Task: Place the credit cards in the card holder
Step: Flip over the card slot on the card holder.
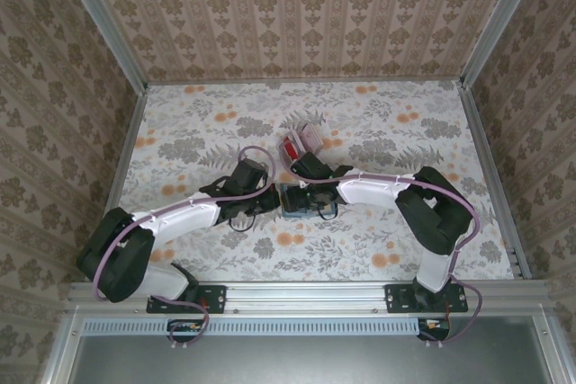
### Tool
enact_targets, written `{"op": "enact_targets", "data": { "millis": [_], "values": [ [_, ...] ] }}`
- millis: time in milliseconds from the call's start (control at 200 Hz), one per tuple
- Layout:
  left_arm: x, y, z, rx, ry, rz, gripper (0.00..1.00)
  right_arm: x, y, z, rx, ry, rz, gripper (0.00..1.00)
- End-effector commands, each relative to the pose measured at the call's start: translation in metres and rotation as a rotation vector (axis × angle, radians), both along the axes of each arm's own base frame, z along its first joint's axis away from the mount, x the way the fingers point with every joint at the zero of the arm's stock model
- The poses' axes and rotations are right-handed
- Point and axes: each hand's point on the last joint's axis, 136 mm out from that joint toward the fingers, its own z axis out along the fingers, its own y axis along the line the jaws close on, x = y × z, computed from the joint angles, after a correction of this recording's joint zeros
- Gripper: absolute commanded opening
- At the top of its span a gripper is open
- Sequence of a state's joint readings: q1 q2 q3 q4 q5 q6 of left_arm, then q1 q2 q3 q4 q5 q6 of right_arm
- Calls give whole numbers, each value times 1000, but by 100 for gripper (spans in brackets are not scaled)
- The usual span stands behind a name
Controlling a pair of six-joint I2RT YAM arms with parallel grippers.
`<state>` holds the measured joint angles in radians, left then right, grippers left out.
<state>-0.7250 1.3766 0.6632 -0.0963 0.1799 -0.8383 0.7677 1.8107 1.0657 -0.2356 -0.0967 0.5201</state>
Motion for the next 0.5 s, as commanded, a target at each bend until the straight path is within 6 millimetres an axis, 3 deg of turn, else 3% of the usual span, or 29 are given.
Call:
{"op": "enact_targets", "data": {
  "millis": [0,135,270,495],
  "values": [
    [4,-4,14,-37,-30,6,0,-1,-13,-21,-79,20,-22,64],
    [4,-3,16,-38,-35,10,0,0,-13,-20,-84,15,-20,62],
    [5,-4,20,-49,-43,11,0,-1,-12,-21,-83,22,-16,70],
    [6,-5,25,-55,-50,10,0,-2,-11,-33,-108,44,-16,72]
  ]
}}
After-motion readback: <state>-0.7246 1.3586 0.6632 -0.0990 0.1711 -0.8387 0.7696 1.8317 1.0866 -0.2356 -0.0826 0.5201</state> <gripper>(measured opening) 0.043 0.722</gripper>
